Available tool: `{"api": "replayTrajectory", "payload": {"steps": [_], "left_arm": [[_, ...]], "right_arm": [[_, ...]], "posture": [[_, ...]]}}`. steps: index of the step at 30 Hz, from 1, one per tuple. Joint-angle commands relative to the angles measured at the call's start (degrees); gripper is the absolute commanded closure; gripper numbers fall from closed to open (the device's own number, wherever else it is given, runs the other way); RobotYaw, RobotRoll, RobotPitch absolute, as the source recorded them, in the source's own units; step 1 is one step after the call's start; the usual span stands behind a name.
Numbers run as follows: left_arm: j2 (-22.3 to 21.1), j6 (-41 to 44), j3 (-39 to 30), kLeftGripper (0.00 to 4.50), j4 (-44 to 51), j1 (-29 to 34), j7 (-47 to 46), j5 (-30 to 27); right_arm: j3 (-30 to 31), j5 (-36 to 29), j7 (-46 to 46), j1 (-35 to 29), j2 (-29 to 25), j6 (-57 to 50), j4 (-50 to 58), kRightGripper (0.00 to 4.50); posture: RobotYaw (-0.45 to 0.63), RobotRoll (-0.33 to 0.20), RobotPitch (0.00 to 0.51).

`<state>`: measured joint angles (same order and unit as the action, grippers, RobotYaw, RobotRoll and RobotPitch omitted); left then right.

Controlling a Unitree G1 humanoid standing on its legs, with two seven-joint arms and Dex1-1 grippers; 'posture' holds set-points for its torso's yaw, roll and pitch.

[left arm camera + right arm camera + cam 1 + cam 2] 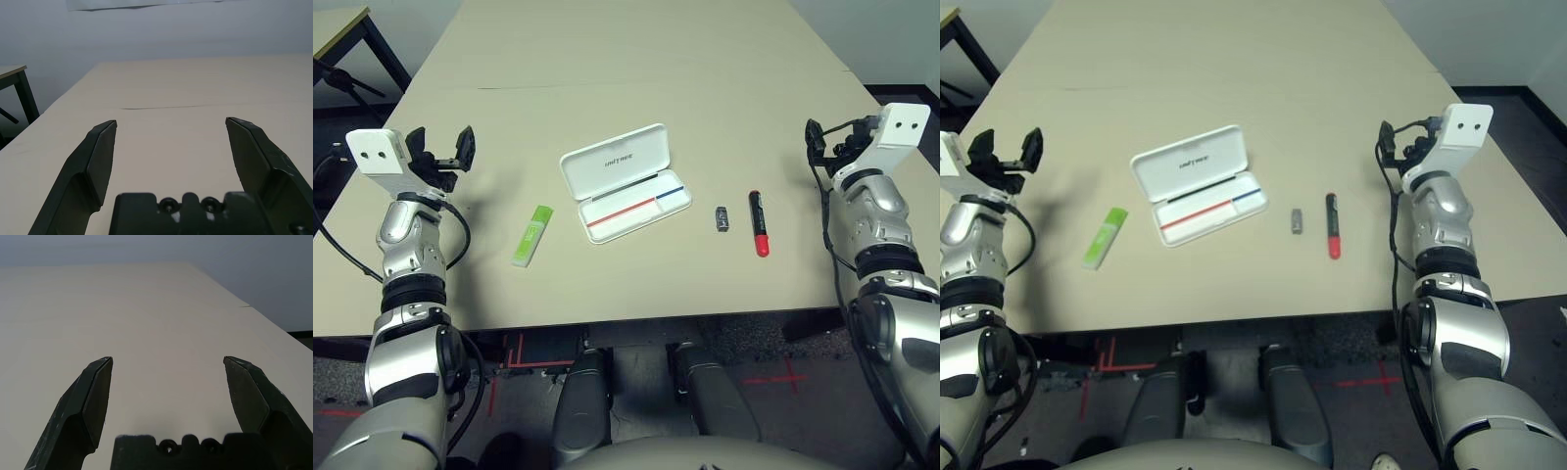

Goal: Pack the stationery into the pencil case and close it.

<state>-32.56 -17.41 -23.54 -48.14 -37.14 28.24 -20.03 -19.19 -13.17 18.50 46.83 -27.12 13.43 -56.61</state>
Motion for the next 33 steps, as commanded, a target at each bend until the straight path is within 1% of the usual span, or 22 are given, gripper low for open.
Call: {"api": "replayTrajectory", "payload": {"steps": [1, 7, 9, 11, 15, 17, 21, 25, 28, 33], "left_arm": [[-0.5, -0.5, -0.6, 0.02, -0.8, 0.0, -0.5, 0.2], [0.3, -0.7, -0.4, 0.02, -0.4, 0.2, -0.8, 0.2], [0.2, -0.4, -0.2, 0.02, 0.0, 0.3, -0.4, 0.1], [-0.1, 0.1, -0.2, 0.02, 0.3, 0.3, 0.1, 0.0], [-0.9, 1.3, 0.0, 0.02, 2.1, 0.9, 1.5, -0.2], [-1.1, 1.7, -0.3, 0.02, 3.0, 1.4, 1.8, -0.4], [-0.8, 3.3, -0.8, 0.02, 6.8, 3.1, 1.6, -1.1], [-0.1, 5.3, 0.3, 0.02, 11.2, 5.2, 2.4, -1.1], [-0.1, 7.2, 1.3, 0.02, 14.3, 6.5, 3.9, -1.1], [-0.7, 11.8, 3.2, 0.02, 21.4, 9.7, 7.3, -1.6]], "right_arm": [[0.0, -0.1, 0.2, 1.1, 0.2, 0.1, -1.4, 0.00], [-0.3, -0.4, 1.1, 0.9, -0.4, -0.1, -1.3, 0.00], [-0.1, -0.8, 3.0, 0.4, -0.8, -1.3, -0.2, 0.00], [0.5, -1.1, 6.3, -0.2, -1.4, -3.1, 1.4, 0.00], [4.0, -1.2, 17.1, -3.2, -3.3, -8.9, 9.0, 0.00], [5.2, -1.4, 20.5, -4.8, -4.2, -11.4, 12.5, 0.00], [9.5, -1.0, 30.9, -7.9, -8.1, -17.5, 20.2, 0.00], [14.6, -0.6, 41.8, -10.1, -13.5, -23.4, 27.4, 0.00], [17.0, -0.6, 46.5, -11.1, -16.1, -27.0, 31.1, 0.00], [18.8, -0.3, 49.8, -11.2, -18.1, -30.8, 33.8, 0.00]], "posture": [[-0.07, 0.000, 0.138], [-0.08, 0.000, 0.141], [-0.09, 0.000, 0.151], [-0.09, 0.000, 0.155], [-0.07, 0.000, 0.162], [-0.07, 0.000, 0.163], [-0.06, 0.000, 0.162], [-0.05, 0.000, 0.165], [-0.05, 0.000, 0.171], [-0.04, 0.000, 0.176]]}}
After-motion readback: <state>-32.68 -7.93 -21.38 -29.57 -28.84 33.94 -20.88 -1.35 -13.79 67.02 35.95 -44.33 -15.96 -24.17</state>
